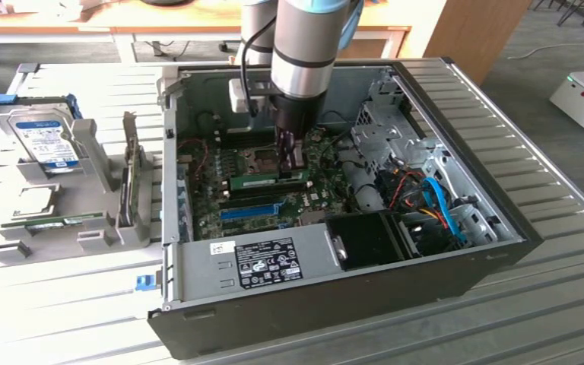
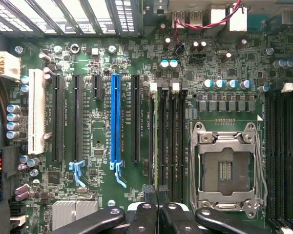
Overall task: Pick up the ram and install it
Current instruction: 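Insert the ram into the slot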
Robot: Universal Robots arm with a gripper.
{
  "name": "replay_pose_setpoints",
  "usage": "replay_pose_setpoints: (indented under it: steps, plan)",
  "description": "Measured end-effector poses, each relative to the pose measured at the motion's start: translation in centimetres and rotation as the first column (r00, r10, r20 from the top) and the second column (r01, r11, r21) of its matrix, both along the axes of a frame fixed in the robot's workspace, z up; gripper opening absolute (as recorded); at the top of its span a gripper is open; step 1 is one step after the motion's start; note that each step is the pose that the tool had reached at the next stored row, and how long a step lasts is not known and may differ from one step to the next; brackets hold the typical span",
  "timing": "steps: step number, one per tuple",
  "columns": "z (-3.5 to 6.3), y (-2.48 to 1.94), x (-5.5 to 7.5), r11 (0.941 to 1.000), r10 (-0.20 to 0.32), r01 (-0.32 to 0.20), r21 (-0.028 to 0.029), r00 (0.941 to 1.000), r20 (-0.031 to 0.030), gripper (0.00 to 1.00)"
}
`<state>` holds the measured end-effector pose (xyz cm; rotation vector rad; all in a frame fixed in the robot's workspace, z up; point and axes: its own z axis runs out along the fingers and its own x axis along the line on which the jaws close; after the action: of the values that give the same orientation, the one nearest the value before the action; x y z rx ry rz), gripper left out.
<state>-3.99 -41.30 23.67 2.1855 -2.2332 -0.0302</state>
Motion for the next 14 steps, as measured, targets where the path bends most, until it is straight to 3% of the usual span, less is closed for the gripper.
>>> replay_pose_setpoints:
  steps: [14]
  plan:
    - [-0.31, 0.0, -0.07, 1.0, 0.0, 0.0, -0.0012, 1.0, 0.0002, 0.12]
